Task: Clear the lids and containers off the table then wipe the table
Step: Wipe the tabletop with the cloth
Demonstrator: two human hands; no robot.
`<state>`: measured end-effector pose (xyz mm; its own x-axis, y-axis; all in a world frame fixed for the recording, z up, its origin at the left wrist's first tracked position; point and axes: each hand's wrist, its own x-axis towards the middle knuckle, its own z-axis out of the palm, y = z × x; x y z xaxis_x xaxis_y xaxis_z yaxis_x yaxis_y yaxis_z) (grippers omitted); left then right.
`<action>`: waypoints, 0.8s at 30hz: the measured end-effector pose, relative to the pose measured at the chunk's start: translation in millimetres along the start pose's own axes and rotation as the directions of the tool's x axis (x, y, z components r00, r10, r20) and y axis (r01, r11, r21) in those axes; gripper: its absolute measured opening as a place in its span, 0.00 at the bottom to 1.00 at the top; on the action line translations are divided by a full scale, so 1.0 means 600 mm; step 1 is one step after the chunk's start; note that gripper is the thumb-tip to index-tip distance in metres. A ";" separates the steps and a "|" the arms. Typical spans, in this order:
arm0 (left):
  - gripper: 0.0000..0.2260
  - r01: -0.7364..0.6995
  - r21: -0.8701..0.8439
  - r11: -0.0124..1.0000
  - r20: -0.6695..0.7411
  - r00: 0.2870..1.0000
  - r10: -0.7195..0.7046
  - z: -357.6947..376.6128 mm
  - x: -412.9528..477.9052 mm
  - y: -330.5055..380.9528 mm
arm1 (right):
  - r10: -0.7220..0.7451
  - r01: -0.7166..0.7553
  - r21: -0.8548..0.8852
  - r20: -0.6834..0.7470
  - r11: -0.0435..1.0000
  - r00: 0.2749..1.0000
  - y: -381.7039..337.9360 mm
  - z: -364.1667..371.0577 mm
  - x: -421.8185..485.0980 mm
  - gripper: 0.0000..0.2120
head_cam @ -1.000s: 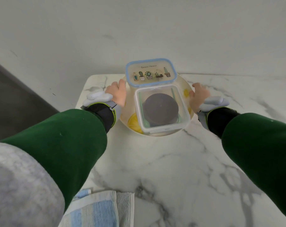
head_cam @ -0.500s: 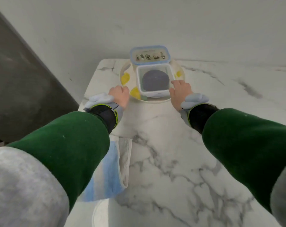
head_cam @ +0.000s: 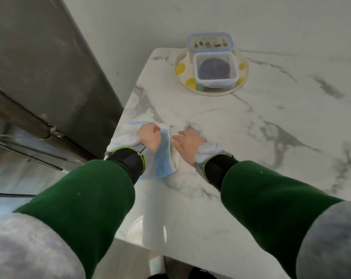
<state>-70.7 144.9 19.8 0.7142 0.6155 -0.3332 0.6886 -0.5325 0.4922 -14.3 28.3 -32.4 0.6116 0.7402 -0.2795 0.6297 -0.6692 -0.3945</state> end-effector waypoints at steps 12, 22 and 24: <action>0.17 0.016 0.000 1.000 -0.017 1.000 -0.016 -0.083 0.023 -0.198 | -0.029 0.014 -0.149 -0.100 0.989 0.995 -0.150 0.130 0.095 0.40; 0.17 0.010 -0.050 0.999 -0.043 0.999 -0.013 -0.129 0.058 -0.300 | -0.051 -0.008 -0.195 -0.294 0.981 0.954 -0.304 0.242 0.101 0.35; 0.17 -0.012 -0.027 1.000 -0.012 1.000 0.012 -0.128 0.056 -0.303 | -0.105 0.049 -0.223 -0.246 0.974 0.963 -0.310 0.250 0.101 0.33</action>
<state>-181.3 307.0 -19.2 0.7209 0.6161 -0.3172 0.6759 -0.5243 0.5179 -166.2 207.8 -107.1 0.6410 0.7674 -0.0121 0.7500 -0.6296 -0.2025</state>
